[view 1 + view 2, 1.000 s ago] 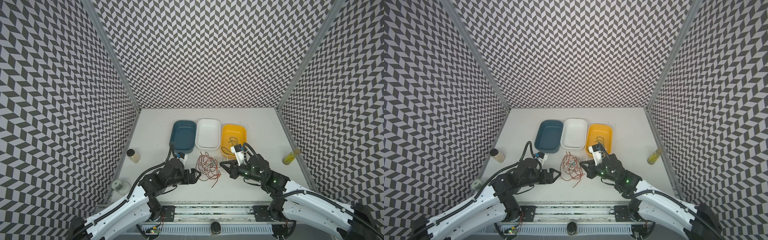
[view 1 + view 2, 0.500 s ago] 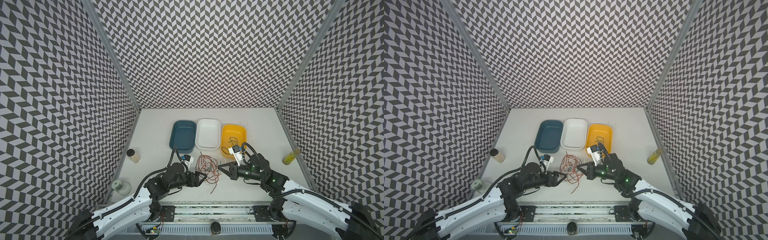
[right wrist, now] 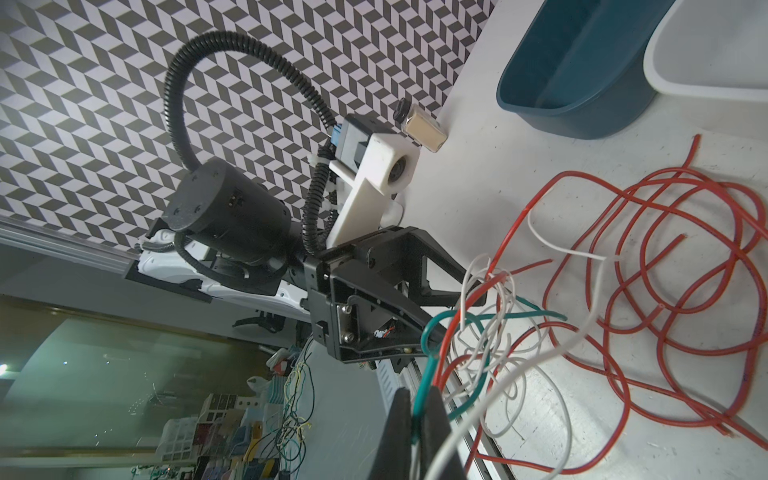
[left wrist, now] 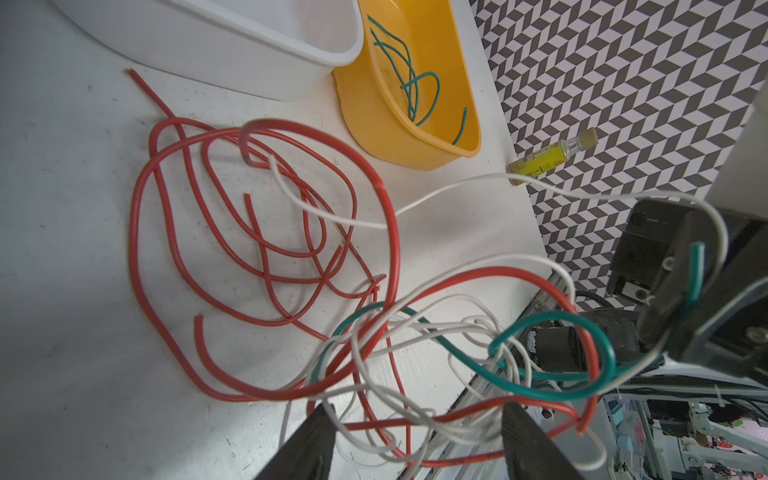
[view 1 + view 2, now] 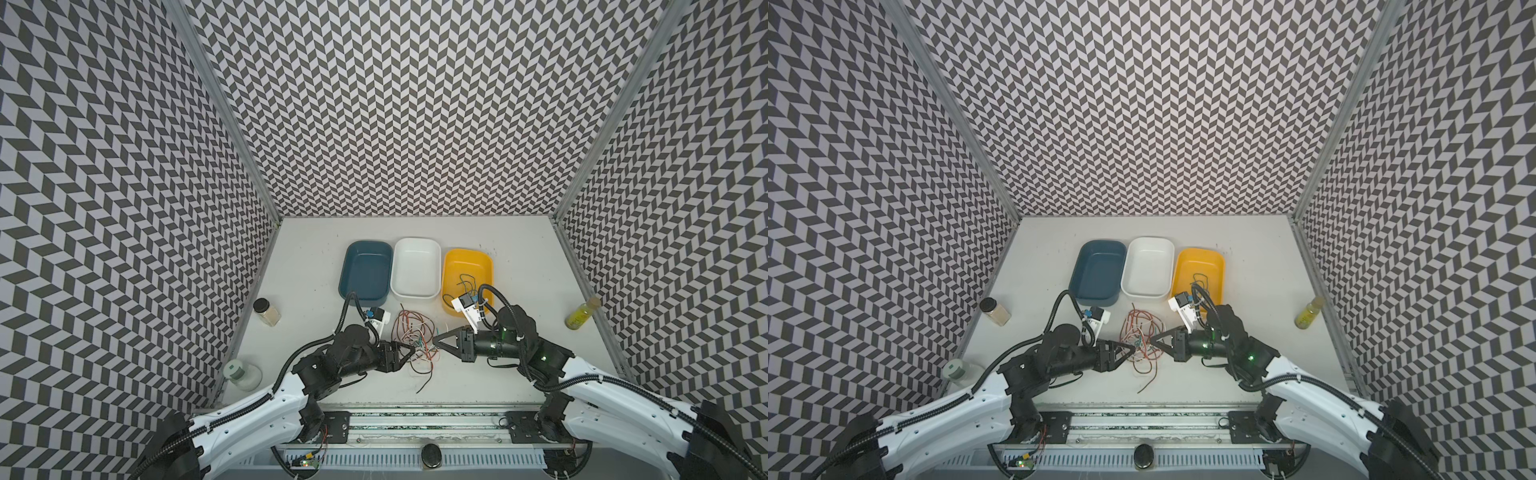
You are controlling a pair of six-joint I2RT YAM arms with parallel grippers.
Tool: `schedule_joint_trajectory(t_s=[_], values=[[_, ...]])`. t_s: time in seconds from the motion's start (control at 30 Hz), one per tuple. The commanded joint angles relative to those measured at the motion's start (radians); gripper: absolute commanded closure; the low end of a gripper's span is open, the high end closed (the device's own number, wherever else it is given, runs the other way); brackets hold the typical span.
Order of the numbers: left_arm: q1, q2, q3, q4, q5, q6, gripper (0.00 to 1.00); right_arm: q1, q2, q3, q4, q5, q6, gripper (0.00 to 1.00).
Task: Untangle the cables
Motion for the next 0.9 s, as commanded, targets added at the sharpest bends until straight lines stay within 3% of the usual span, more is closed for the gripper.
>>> schedule_joint_trajectory(t_s=[0.0, 0.2, 0.5, 0.87], values=[[-0.002, 0.024, 0.012, 0.01, -0.034, 0.015, 0.33, -0.007, -0.023, 0.015, -0.011, -0.036, -0.042, 1.0], [-0.002, 0.109, 0.057, -0.028, -0.079, 0.014, 0.47, -0.008, -0.023, 0.014, -0.039, -0.051, -0.074, 1.0], [-0.003, 0.202, 0.099, 0.01, -0.11, -0.03, 0.51, -0.008, 0.007, 0.015, -0.068, -0.083, -0.125, 1.0], [-0.007, 0.229, 0.091, 0.033, -0.109, -0.043, 0.86, -0.011, 0.016, -0.003, -0.074, -0.061, -0.155, 1.0]])
